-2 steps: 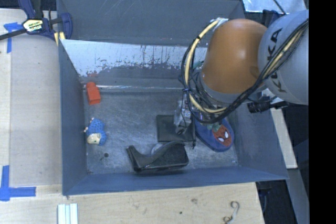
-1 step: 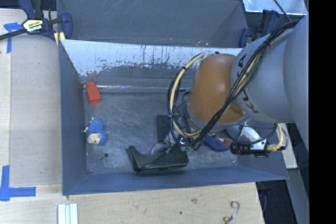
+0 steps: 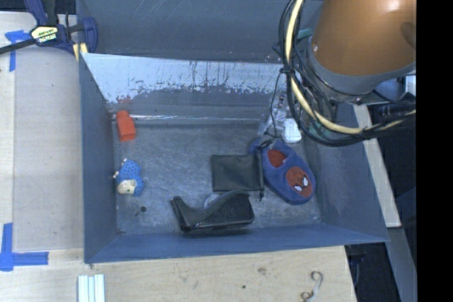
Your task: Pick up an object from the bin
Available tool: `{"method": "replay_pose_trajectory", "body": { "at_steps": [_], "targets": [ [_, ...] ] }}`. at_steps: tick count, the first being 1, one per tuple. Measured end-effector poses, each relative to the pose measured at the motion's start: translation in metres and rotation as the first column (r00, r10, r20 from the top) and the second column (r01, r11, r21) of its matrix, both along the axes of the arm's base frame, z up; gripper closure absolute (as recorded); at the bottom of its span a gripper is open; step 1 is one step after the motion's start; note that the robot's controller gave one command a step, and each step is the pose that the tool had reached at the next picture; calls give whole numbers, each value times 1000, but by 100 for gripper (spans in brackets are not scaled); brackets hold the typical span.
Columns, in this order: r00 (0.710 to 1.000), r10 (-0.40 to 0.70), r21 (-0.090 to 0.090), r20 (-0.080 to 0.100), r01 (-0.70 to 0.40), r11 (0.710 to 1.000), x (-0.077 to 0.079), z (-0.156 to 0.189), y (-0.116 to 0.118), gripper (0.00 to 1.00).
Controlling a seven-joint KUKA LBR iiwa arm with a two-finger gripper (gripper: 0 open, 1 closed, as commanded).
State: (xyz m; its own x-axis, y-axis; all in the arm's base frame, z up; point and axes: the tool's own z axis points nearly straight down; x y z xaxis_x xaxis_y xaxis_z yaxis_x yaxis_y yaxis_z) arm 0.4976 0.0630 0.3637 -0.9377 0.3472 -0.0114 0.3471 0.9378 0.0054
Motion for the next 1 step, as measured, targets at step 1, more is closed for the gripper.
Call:
{"method": "replay_pose_trajectory", "body": {
  "at_steps": [1],
  "targets": [
    [963, 270, -1, -14, -270, 963, 20, -95, 0, 100]
  ]
}}
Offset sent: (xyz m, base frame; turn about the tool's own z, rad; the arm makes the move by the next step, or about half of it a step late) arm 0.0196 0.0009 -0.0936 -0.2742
